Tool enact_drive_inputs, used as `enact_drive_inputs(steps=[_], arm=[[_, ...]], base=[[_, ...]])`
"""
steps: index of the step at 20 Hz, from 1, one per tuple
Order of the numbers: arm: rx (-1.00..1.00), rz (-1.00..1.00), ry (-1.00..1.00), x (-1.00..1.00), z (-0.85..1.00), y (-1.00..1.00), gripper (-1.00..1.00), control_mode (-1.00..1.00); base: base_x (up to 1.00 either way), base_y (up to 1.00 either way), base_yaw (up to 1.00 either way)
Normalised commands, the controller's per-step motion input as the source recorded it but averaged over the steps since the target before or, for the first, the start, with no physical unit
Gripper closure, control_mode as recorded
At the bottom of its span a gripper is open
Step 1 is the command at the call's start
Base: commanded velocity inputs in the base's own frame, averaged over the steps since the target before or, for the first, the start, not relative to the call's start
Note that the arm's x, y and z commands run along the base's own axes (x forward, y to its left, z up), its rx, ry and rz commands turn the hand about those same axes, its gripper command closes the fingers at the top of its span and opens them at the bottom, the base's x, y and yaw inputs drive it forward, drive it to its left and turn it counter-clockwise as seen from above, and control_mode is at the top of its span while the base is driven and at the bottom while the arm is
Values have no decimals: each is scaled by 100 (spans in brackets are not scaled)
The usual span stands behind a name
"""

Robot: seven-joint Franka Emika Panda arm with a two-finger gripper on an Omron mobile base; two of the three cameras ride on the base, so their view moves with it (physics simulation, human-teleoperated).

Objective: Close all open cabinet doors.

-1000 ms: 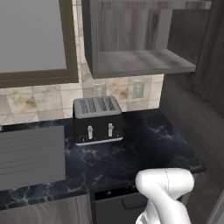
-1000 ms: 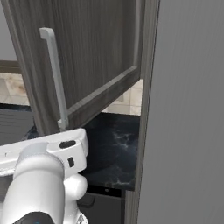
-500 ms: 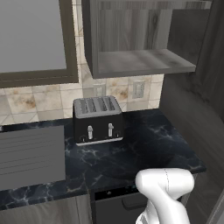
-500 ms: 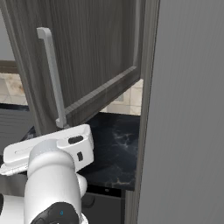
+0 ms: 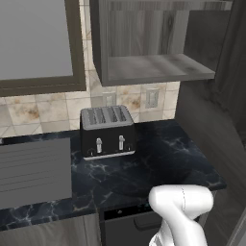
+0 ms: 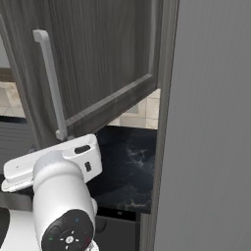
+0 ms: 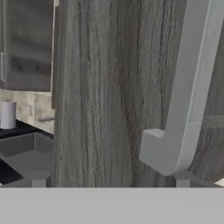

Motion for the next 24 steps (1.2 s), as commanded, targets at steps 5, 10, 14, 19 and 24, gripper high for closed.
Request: enact_drive_inputs(steps=[5, 10, 14, 19, 24], arm=[[6, 0, -12, 26, -46, 31, -100, -100], [9, 3, -12, 30, -40, 33, -100, -100], [13, 4, -14, 28, -36, 28, -100, -100], [18, 2, -18, 23, -24, 20, -100, -100], [20, 0, -21, 20, -18, 18, -100, -100]], base=[[0, 0, 0], [0, 0, 0], [0, 0, 0], [0, 0, 0], [0, 0, 0]])
